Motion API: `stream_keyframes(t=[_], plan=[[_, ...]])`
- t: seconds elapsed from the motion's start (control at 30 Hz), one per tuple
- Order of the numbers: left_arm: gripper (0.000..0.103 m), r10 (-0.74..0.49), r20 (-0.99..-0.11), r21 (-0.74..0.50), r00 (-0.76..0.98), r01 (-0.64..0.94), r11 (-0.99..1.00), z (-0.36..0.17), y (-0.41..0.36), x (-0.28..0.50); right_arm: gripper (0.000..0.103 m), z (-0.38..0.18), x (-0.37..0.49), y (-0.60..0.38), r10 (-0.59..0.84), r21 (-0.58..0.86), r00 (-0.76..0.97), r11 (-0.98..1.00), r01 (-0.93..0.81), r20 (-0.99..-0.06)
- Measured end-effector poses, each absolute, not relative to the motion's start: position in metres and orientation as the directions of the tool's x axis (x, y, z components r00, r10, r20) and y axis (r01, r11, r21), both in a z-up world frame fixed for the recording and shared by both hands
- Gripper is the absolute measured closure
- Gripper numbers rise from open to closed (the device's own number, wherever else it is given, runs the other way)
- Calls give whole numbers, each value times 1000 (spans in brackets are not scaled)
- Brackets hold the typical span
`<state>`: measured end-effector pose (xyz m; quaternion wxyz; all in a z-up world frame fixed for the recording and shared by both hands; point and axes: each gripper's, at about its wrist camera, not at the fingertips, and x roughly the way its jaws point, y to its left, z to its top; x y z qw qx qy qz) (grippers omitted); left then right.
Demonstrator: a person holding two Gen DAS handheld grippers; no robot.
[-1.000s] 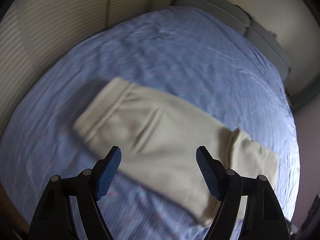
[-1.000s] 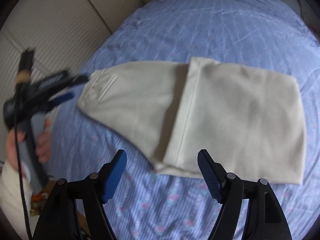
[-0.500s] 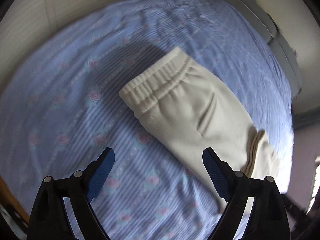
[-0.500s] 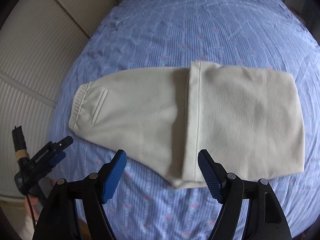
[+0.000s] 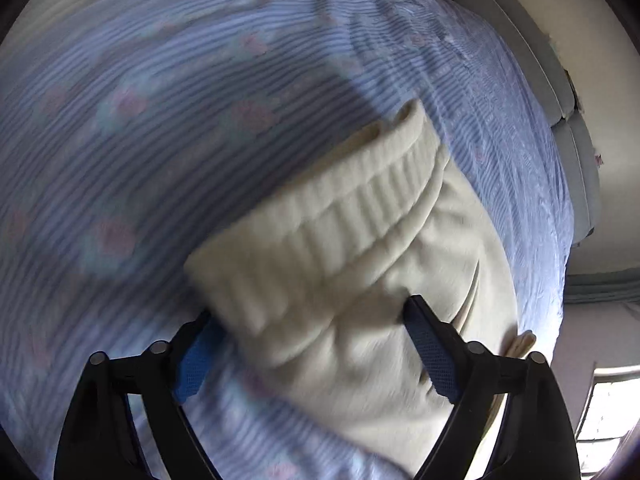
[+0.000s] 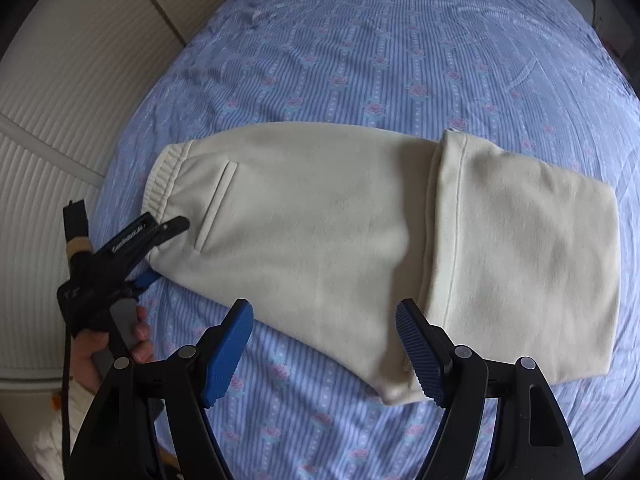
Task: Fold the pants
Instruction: 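Grasp the waistband end of the sweatpants with the left tool, then lift the waistband and fold it over onto the leg with the left tool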
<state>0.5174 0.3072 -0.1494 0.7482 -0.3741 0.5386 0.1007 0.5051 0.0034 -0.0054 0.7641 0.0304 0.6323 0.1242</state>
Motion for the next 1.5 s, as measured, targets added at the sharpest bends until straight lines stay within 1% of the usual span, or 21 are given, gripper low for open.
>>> stream_keyframes(t=[0.03, 0.1, 0.17, 0.2, 0.27, 0.33, 0.4, 0.57, 0.7, 0.77, 0.9, 1.07, 1.2, 1.33, 1.5], plan=[[25, -243, -886, -439, 396, -542, 716, -147, 308, 526, 28, -7, 506, 4, 233, 210, 164, 967, -145, -959], [36, -239, -892, -426, 384, -532, 732, -146, 309, 536, 28, -9, 506, 5, 225, 205, 155, 969, -137, -962], [58, -235, -892, -423, 385, -532, 734, -141, 312, 539, 28, -10, 506, 7, 222, 201, 150, 969, -143, -964], [63, -238, -889, -429, 391, -532, 730, -136, 313, 538, 28, -10, 506, 8, 228, 207, 145, 967, -147, -963], [78, -248, -871, -456, 424, -512, 728, -121, 314, 533, 29, -8, 506, 6, 251, 229, 148, 961, -152, -956], [84, -259, -850, -484, 459, -484, 729, -103, 312, 529, 29, -2, 505, -2, 275, 250, 162, 956, -155, -948], [85, -258, -822, -503, 507, -437, 746, -74, 304, 524, 29, 6, 504, -14, 285, 260, 180, 954, -151, -941], [86, -203, -777, -462, 596, -320, 827, 1, 262, 512, 29, 34, 497, -66, 298, 277, 242, 954, -116, -923], [87, -160, -758, -358, 632, -198, 913, 54, 204, 508, 29, 57, 487, -113, 289, 280, 300, 957, -73, -909], [87, -160, -744, -321, 648, -138, 937, 77, 175, 509, 29, 67, 481, -140, 286, 288, 330, 957, -44, -900], [87, -150, -739, -257, 657, -68, 964, 107, 118, 510, 29, 83, 460, -193, 279, 308, 381, 951, 14, -882], [88, -159, -751, -217, 641, -13, 976, 124, 47, 514, 30, 89, 435, -247, 286, 340, 411, 938, 63, -866], [88, -176, -762, -197, 622, 36, 980, 127, -13, 511, 32, 92, 418, -290, 296, 358, 413, 931, 79, -861], [88, -195, -782, -176, 592, 90, 980, 121, -74, 504, 35, 95, 400, -334, 294, 357, 409, 930, 85, -864], [88, -195, -825, -153, 530, 124, 980, 91, -152, 500, 35, 95, 380, -388, 269, 334, 407, 938, 95, -873]])
